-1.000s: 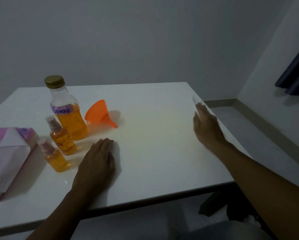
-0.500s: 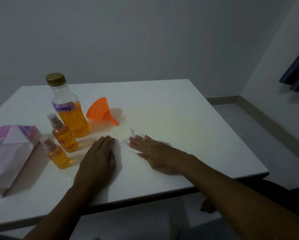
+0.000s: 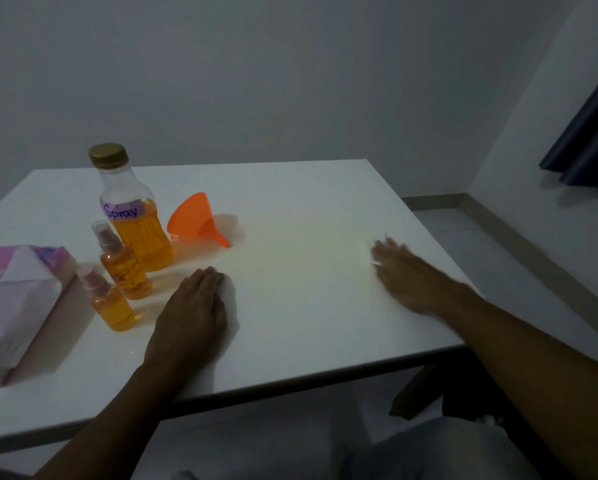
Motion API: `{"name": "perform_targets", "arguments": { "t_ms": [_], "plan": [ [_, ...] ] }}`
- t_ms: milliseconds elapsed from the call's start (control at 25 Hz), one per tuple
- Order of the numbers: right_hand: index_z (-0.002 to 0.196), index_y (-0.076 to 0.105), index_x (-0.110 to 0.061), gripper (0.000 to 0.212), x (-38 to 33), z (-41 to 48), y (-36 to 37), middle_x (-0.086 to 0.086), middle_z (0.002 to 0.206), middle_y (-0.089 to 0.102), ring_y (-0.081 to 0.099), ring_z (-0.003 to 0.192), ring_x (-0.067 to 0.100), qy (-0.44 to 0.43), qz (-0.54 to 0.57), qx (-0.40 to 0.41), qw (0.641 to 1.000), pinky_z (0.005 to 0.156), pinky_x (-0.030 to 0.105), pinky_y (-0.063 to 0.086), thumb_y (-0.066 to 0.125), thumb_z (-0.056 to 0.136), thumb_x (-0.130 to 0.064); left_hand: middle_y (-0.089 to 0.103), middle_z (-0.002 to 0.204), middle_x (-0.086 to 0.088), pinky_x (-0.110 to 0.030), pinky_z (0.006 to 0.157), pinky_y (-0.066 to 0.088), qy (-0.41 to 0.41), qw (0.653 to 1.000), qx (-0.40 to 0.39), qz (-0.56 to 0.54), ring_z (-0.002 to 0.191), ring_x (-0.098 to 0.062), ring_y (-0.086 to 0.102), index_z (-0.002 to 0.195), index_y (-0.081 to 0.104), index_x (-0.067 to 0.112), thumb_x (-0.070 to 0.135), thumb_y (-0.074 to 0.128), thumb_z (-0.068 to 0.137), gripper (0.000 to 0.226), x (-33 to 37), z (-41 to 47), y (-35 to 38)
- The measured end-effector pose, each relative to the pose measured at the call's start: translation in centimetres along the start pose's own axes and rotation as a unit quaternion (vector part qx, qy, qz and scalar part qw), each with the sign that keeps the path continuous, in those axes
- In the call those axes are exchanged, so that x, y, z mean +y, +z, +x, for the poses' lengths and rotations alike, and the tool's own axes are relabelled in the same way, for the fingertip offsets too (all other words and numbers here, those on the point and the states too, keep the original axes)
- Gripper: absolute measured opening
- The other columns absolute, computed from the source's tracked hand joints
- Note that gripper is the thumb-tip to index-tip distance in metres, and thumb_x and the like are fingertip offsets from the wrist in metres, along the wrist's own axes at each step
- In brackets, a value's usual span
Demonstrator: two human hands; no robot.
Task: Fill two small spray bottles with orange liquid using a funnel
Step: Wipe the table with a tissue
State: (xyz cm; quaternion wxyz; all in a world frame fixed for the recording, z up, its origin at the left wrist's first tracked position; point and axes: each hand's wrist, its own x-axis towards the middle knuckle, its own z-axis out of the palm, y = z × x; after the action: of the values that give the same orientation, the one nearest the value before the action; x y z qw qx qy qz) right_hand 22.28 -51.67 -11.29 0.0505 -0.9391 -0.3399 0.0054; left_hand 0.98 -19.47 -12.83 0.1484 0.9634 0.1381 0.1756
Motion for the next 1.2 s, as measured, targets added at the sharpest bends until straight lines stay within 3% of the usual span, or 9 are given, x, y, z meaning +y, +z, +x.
{"name": "perform_targets", "arguments": {
  "t_ms": [80, 200, 280, 400, 560, 680, 800, 1040, 1200],
  "plan": [
    [0.157, 0.011, -0.011, 0.055, -5.4, -0.2, 1.6, 0.005, 0.163, -0.001, 0.002, 0.155, 0.022, -0.091, 0.048, 0.009, 0.995, 0.125, 0.034, -0.004, 0.034, 0.108, -0.022, 0.049, 0.143, -0.011, -0.04, 0.112, 0.032, -0.001, 1.0, -0.003, -0.002, 0.134, -0.023, 0.043, 0.137, 0.047, 0.012, 0.033, 0.027, 0.097, 0.05, 0.0, 0.0, 0.0],
    [0.158, 0.02, -0.014, 0.052, -13.1, -2.7, 1.5, 0.0, 0.167, 0.011, 0.005, 0.154, 0.011, -0.238, 0.091, -0.01, 0.967, 0.126, 0.028, 0.0, 0.035, 0.108, -0.022, 0.047, 0.145, -0.01, -0.04, 0.113, 0.031, -0.001, 1.0, -0.01, -0.002, 0.135, -0.023, 0.041, 0.139, 0.045, 0.013, 0.03, 0.034, 0.1, 0.044, -0.2, 0.2, 0.0],
    [0.157, 0.026, -0.014, 0.051, -13.5, -3.8, 1.0, -0.001, 0.166, 0.019, 0.013, 0.154, 0.011, -0.29, 0.115, -0.033, 0.949, 0.126, 0.028, 0.005, 0.038, 0.108, -0.02, 0.047, 0.145, -0.01, -0.04, 0.113, 0.031, 0.004, 1.0, -0.011, -0.003, 0.135, -0.023, 0.041, 0.138, 0.045, 0.013, 0.029, 0.034, 0.1, 0.043, -0.3, 0.2, 0.0],
    [0.154, 0.032, -0.008, 0.06, -9.7, -4.4, 1.1, 0.006, 0.163, 0.029, 0.023, 0.153, 0.016, -0.308, 0.096, -0.04, 0.946, 0.126, 0.036, 0.017, 0.052, 0.098, 0.003, 0.047, 0.144, -0.012, -0.039, 0.114, 0.028, 0.006, 1.0, -0.01, -0.006, 0.136, -0.023, 0.041, 0.138, 0.046, 0.012, 0.03, 0.032, 0.101, 0.044, -0.2, -0.2, -0.1],
    [0.156, 0.026, -0.021, 0.071, -2.3, -4.7, -0.3, -0.007, 0.164, 0.018, 0.01, 0.154, 0.011, -0.142, 0.069, -0.006, 0.988, 0.126, 0.039, 0.014, 0.036, 0.095, 0.014, 0.047, 0.144, -0.013, -0.039, 0.115, 0.027, 0.018, 1.0, -0.007, 0.0, 0.136, -0.024, 0.04, 0.137, 0.047, 0.01, 0.032, 0.027, 0.099, 0.048, 0.1, -0.4, -0.2],
    [0.155, 0.03, -0.011, 0.05, 1.7, -4.6, -1.4, 0.006, 0.165, 0.02, 0.008, 0.155, 0.021, 0.032, 0.061, 0.031, 0.997, 0.127, 0.035, 0.002, 0.03, 0.105, -0.004, 0.048, 0.143, -0.012, -0.04, 0.114, 0.029, 0.013, 1.0, -0.003, 0.009, 0.135, -0.024, 0.042, 0.136, 0.047, 0.01, 0.028, 0.029, 0.098, 0.046, 0.2, -0.4, -0.2],
    [0.157, 0.02, -0.007, 0.051, -1.0, -2.9, -0.2, 0.012, 0.167, 0.014, 0.007, 0.156, 0.024, 0.14, 0.075, 0.054, 0.986, 0.123, 0.032, -0.003, 0.028, 0.108, -0.016, 0.049, 0.142, -0.013, -0.038, 0.114, 0.028, 0.01, 1.0, -0.003, 0.018, 0.134, -0.024, 0.043, 0.136, 0.049, 0.008, 0.03, 0.028, 0.096, 0.049, 0.4, -0.4, -0.2],
    [0.157, 0.023, -0.009, 0.051, -16.0, -2.7, 1.7, 0.011, 0.166, 0.018, 0.012, 0.155, 0.022, -0.17, 0.128, 0.006, 0.977, 0.125, 0.031, 0.0, 0.033, 0.108, -0.017, 0.043, 0.148, -0.01, -0.037, 0.115, 0.024, 0.008, 1.0, -0.02, 0.008, 0.139, -0.023, 0.036, 0.141, 0.043, 0.012, 0.031, 0.028, 0.099, 0.048, 0.1, -0.2, -0.1],
    [0.155, 0.03, -0.007, 0.049, -12.8, -3.9, 1.1, 0.007, 0.164, 0.023, 0.017, 0.153, 0.017, -0.246, 0.121, -0.034, 0.961, 0.126, 0.027, 0.005, 0.029, 0.108, -0.018, 0.04, 0.15, -0.009, -0.033, 0.115, 0.018, 0.016, 1.0, -0.021, 0.006, 0.141, -0.021, 0.033, 0.142, 0.041, 0.012, 0.028, 0.032, 0.1, 0.045, 0.1, -0.5, -0.4]
  ]
}}
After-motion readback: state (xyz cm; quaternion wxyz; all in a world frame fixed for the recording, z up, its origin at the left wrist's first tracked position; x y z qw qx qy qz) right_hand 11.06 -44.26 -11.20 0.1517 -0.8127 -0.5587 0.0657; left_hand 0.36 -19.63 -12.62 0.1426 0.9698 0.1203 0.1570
